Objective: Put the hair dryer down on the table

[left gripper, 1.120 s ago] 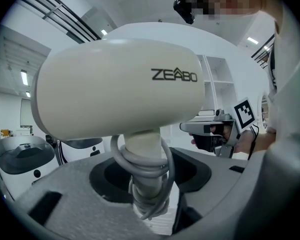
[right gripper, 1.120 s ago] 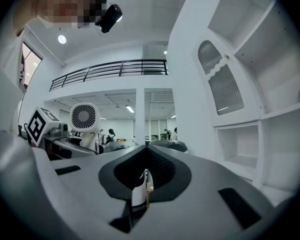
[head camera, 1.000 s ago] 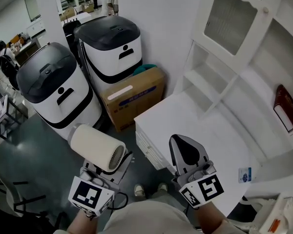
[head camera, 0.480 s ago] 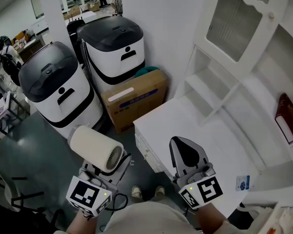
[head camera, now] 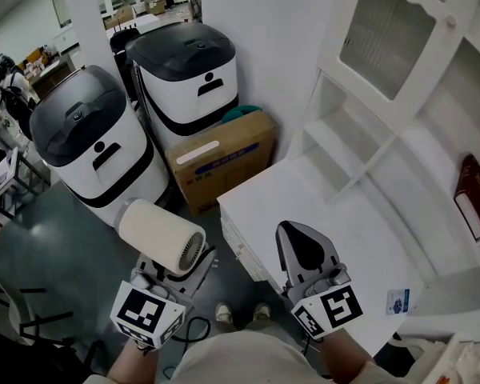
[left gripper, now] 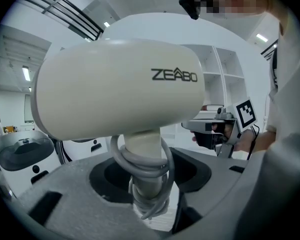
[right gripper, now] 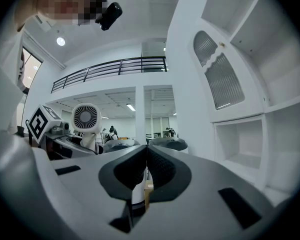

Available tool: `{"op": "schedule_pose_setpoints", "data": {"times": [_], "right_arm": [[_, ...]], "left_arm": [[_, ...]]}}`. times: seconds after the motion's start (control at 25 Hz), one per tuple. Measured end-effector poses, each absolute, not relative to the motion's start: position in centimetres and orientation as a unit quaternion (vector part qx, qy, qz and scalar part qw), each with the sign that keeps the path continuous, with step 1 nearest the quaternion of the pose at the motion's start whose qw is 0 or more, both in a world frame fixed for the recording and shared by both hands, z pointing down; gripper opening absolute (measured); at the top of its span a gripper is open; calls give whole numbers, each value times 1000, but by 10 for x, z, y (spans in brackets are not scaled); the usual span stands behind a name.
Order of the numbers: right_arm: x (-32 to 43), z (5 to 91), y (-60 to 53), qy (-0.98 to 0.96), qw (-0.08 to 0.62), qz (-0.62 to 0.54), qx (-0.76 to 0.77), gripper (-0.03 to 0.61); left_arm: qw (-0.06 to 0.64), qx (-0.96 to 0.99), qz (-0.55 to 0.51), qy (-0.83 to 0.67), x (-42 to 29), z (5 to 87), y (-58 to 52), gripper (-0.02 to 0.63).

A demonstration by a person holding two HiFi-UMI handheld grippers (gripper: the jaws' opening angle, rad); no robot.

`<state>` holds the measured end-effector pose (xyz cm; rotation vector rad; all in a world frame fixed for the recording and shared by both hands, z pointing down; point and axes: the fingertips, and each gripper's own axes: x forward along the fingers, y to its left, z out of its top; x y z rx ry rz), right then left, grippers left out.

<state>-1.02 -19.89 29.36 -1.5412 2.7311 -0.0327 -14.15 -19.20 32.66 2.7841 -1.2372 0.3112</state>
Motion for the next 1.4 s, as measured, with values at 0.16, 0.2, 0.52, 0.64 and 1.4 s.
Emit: {"op": "schedule_pose_setpoints", "data": {"times": [0.16,0.2,0.52,0.64,1.4], "right_arm": [[-3,309,-220,866,5,-27,-500,20],[-1,311,-226,865,6,-31,-502,20],[30,331,-282,846,8,-19,-533,20],[41,348,-304,840,2,-20,-542,20],[101,488,-358,798,-15,-111,-593,20]], "left_arm": [[38,908,156,-388,-135,346,-217,219],[37,908,167,-383,-132,350,-225,219],[47,910,247,-328,-91,401,-295,218],[68,910,280,-298,-71,435,-315,218],[142,846,485,-172,-2,679,-392,216]]}}
